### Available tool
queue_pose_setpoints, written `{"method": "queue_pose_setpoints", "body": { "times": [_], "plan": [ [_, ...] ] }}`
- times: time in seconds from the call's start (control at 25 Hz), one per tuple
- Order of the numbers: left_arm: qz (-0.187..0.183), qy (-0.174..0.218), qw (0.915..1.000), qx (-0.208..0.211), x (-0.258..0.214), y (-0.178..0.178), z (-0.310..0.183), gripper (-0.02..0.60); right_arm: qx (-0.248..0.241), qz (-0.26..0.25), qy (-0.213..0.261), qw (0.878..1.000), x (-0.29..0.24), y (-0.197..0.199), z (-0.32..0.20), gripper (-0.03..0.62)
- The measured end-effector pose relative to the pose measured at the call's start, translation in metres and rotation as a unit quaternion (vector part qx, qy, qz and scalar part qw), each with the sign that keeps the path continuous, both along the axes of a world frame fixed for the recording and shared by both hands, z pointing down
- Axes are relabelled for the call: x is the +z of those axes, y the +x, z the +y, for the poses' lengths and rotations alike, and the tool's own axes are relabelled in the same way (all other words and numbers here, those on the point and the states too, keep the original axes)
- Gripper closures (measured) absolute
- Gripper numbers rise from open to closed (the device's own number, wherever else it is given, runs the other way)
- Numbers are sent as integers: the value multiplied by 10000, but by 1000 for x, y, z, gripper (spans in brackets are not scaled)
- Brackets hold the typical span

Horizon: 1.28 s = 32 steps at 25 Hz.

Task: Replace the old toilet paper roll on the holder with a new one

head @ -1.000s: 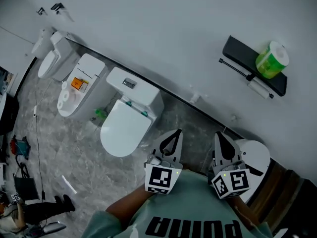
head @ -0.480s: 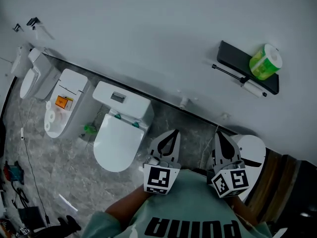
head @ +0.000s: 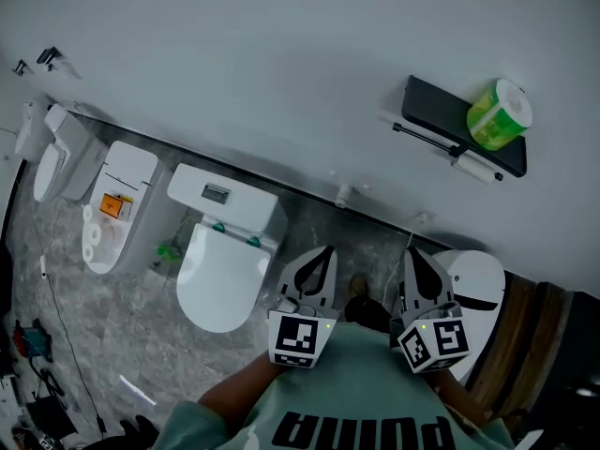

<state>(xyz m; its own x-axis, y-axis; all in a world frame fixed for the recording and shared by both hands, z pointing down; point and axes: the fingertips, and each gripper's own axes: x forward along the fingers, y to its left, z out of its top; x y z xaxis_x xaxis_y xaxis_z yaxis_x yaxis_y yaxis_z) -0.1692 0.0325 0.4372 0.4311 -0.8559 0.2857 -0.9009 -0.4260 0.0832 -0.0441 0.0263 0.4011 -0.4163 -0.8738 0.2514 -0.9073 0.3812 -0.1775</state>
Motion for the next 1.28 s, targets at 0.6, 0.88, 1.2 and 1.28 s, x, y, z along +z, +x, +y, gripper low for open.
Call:
{"method": "queue_pose_setpoints", "body": {
  "times": [0.6, 0.88, 1.2, 1.28],
  "plan": [
    [-515, 47, 9985, -175, -10, 65, -62, 577, -333, -421, -152, 9984, 13, 63, -72, 586],
    [-598, 92, 9978, -259, -9, 107, -82, 577, -356, -601, -57, 9975, 11, 110, -93, 586],
    [-678, 158, 9969, -370, -13, 142, -81, 577, -369, -910, -178, 9950, 19, 152, -99, 586],
    [-660, 158, 9970, -381, -14, 148, -82, 577, -376, -1062, -237, 9934, 19, 157, -99, 586]
  ]
}}
